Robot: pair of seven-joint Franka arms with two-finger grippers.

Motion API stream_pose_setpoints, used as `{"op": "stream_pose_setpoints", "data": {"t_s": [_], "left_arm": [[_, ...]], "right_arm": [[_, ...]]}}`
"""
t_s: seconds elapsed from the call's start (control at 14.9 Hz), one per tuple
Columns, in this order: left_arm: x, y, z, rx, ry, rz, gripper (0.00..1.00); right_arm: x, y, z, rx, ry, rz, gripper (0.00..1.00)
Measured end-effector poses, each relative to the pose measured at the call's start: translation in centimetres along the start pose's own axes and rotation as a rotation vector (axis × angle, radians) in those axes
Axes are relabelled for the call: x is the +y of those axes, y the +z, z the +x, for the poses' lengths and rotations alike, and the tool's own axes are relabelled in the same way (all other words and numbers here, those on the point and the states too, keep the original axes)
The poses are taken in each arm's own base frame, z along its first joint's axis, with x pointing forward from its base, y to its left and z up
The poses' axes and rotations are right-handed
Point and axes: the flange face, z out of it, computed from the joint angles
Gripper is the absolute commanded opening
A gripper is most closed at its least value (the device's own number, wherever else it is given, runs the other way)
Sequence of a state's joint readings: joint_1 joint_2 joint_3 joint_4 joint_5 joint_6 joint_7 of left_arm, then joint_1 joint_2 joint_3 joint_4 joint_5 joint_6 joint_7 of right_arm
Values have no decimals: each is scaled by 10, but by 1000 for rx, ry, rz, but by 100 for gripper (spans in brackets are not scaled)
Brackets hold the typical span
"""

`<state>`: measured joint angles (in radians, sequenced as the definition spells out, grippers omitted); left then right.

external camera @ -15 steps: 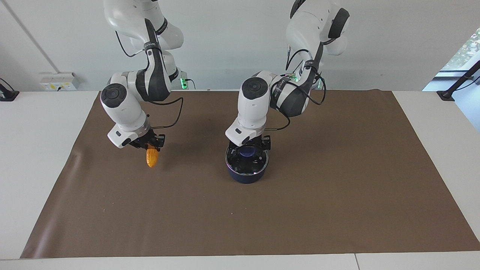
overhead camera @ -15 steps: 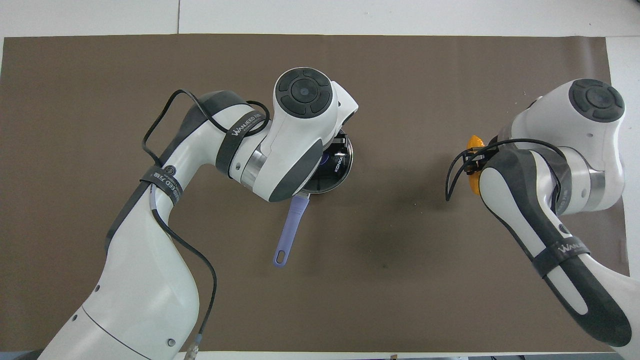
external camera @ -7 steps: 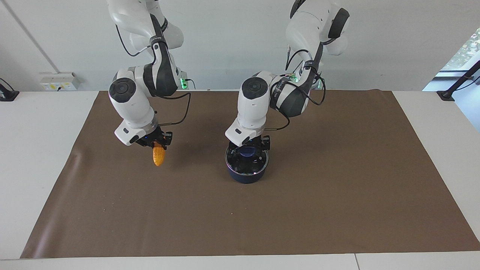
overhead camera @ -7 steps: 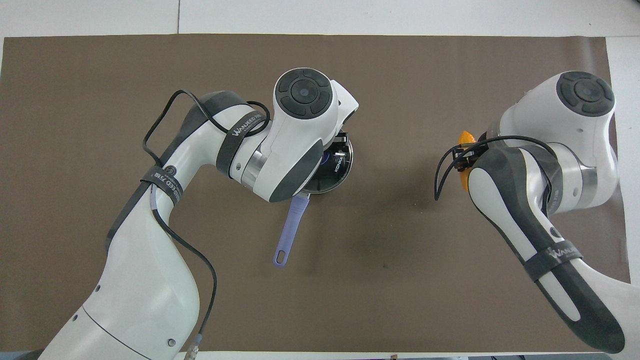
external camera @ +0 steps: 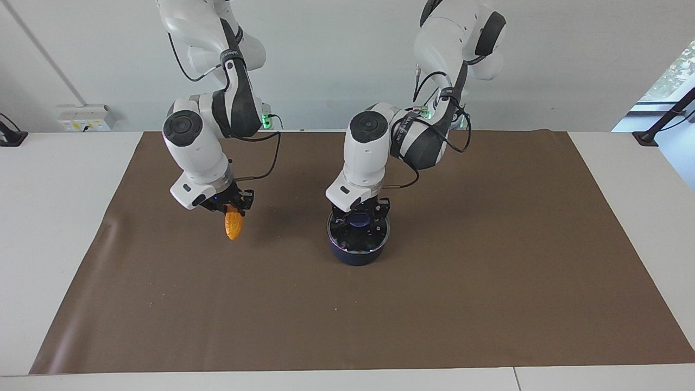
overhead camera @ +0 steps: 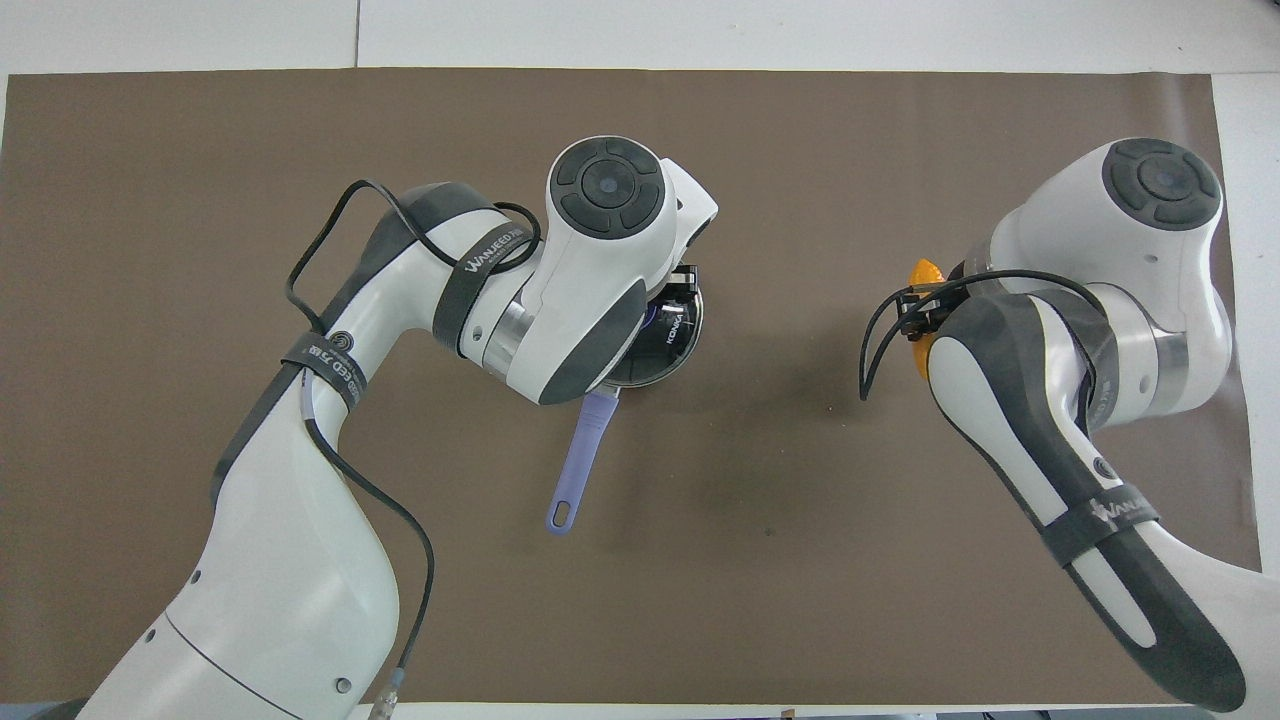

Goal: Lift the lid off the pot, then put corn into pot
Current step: 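Grasp the lid knob with the left gripper while the right gripper grasps the corn, then lift the glass lid off the pot with the left gripper, moving it aside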

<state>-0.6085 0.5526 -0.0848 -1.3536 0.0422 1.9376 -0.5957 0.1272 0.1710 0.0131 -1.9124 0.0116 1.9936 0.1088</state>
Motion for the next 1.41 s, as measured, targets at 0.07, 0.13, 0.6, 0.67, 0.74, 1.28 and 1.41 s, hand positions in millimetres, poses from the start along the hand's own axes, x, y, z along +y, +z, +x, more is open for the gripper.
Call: {"op": "stream_pose_setpoints", "data": {"t_s": [0.07, 0.13, 0.6, 0.67, 0.74, 1.28, 1.41], "left_arm": [[0, 0, 0, 1, 0, -1, 47], [0, 0, 0, 1, 0, -1, 40], [0, 0, 0, -7, -10, -13, 6], [0, -1, 0, -13, -14, -18, 5], [-1, -4, 0, -21, -21, -23, 2], [-120, -119, 20, -58, -136, -35, 0], [-192, -140, 33, -63, -106, -32, 0]], "right_arm": [[0, -1, 0, 1, 0, 0, 0], [0, -1, 0, 1, 0, 0, 0], [-4, -6, 2, 7, -7, 0, 0], [-10, -9, 1, 6, -16, 0, 0], [-15, -12, 1, 5, -23, -1, 0], [-44, -20, 0, 23, 40, 4, 0], [-81, -32, 6, 41, 99, 60, 0]]}}
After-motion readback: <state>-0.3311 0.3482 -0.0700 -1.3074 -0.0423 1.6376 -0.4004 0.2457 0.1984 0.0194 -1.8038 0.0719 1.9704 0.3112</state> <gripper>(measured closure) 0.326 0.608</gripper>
